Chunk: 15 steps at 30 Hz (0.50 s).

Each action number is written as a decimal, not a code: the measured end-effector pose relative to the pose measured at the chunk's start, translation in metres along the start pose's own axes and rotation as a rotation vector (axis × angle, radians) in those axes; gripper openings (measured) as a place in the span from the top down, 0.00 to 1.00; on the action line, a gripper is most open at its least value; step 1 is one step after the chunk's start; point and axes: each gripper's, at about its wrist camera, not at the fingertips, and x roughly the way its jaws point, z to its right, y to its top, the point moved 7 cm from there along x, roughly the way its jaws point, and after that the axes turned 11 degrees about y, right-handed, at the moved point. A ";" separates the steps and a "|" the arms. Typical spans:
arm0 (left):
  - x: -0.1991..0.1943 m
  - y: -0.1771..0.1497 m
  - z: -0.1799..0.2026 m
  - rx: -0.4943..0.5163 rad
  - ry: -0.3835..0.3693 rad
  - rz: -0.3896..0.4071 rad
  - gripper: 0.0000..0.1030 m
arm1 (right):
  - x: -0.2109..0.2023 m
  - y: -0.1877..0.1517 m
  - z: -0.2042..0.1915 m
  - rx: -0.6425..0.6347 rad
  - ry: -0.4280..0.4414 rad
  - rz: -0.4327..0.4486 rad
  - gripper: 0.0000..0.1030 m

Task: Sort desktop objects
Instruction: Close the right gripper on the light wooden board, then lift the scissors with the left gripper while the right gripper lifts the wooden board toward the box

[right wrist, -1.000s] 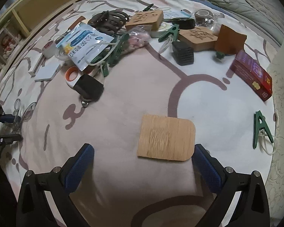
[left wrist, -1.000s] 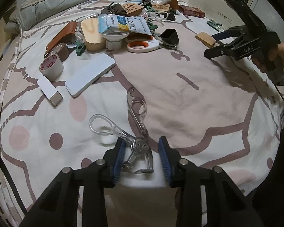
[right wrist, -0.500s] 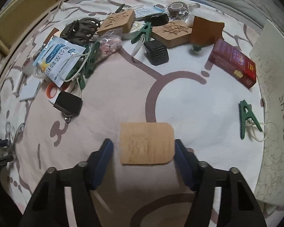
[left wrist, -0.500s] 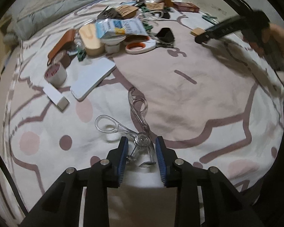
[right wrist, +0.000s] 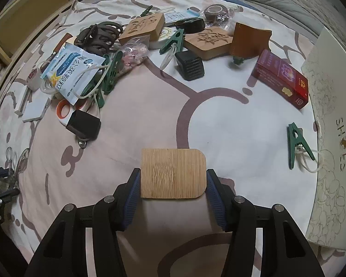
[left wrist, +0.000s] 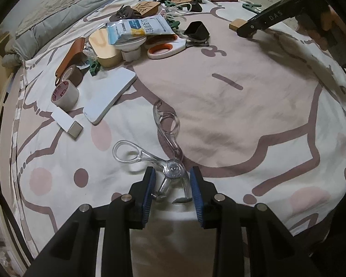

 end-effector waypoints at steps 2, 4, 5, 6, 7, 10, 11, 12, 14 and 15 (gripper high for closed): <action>0.000 0.000 0.000 0.000 0.000 0.002 0.70 | -0.001 0.000 0.001 0.005 0.000 -0.004 0.46; 0.000 0.001 0.000 -0.003 -0.005 0.001 0.71 | -0.002 0.000 0.001 0.010 0.002 -0.003 0.46; 0.000 0.001 -0.001 -0.006 -0.007 0.001 0.71 | -0.003 0.000 0.002 0.012 0.002 -0.003 0.46; -0.001 0.001 0.000 -0.010 -0.008 -0.001 0.72 | -0.003 0.000 0.001 0.012 0.002 -0.002 0.46; -0.001 0.001 -0.001 -0.018 -0.011 -0.002 0.72 | -0.004 0.000 0.001 0.012 0.002 0.000 0.46; -0.003 0.002 -0.004 -0.040 -0.015 0.003 0.72 | -0.007 -0.001 0.000 0.002 0.002 0.001 0.46; -0.003 0.003 -0.006 -0.052 -0.001 0.007 0.73 | -0.008 -0.001 -0.001 -0.005 -0.001 0.002 0.46; -0.003 0.005 -0.008 -0.060 0.008 0.009 0.73 | -0.009 -0.001 -0.002 -0.010 -0.001 0.002 0.46; -0.004 0.007 -0.012 -0.087 0.012 0.015 0.73 | -0.011 -0.002 -0.003 -0.014 -0.002 0.006 0.46; -0.005 0.008 -0.015 -0.101 0.012 0.017 0.73 | -0.013 -0.002 -0.003 -0.015 -0.001 0.010 0.46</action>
